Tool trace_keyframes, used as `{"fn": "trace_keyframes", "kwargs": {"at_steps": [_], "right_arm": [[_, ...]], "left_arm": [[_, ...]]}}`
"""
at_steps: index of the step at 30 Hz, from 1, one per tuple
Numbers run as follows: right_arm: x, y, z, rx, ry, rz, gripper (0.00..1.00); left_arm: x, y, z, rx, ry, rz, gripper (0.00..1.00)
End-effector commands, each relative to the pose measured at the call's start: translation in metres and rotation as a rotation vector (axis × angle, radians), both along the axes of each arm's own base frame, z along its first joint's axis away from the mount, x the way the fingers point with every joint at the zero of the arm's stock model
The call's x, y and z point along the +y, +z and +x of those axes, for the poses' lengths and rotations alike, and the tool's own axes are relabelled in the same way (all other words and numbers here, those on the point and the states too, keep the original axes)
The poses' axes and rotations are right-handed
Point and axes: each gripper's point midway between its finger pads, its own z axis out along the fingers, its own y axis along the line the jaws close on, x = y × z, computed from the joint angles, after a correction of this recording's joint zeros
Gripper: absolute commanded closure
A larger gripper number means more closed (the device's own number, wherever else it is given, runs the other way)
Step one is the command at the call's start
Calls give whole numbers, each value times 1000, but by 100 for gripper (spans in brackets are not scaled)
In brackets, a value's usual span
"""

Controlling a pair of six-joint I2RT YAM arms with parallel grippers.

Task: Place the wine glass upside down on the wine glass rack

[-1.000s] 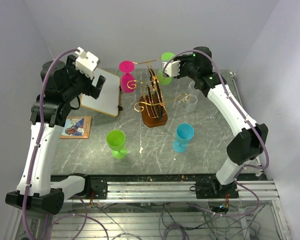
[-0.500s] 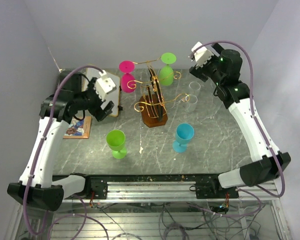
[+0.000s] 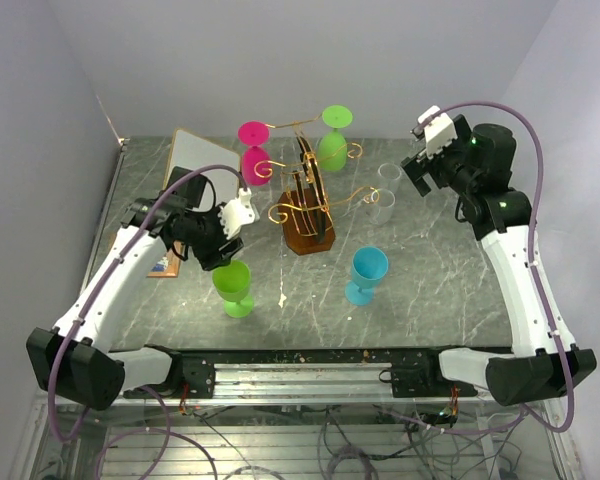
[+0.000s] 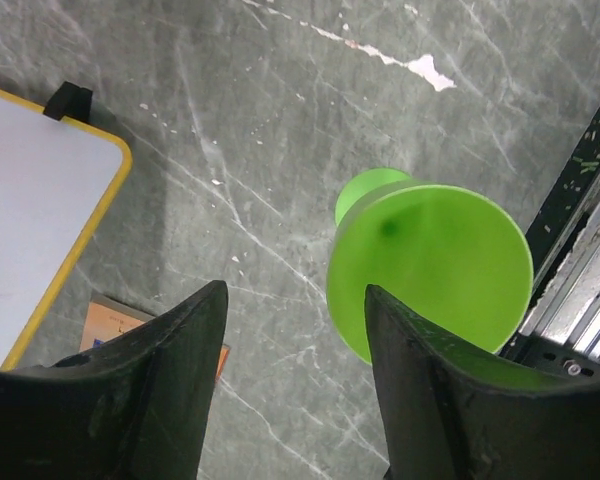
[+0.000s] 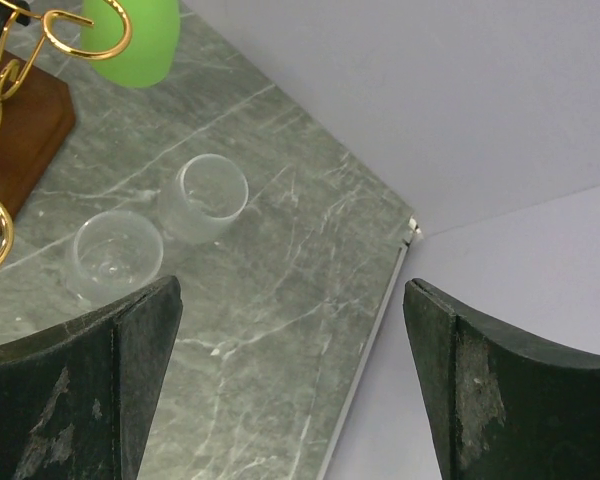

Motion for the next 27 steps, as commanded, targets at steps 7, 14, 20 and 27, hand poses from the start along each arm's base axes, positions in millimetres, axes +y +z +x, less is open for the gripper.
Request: {"fn": "trace_keyframes", "kwargs": {"at_steps": [7,14,20,27], "right_arm": [[1,-11,-3,45,31,83,8],[-2,-22,0,62,31,88,8],[-11,-22,3,56,3,80,8],[-21,-19,3,49,-23,95,7]], "left_arm": [[-6,-31,-8,82,-59,31,40],[-8,-43,-12,112,-64,33,60],[-4,-48,-15,146,-79,68,91],[1,-26,-17,118,-96,88,93]]}}
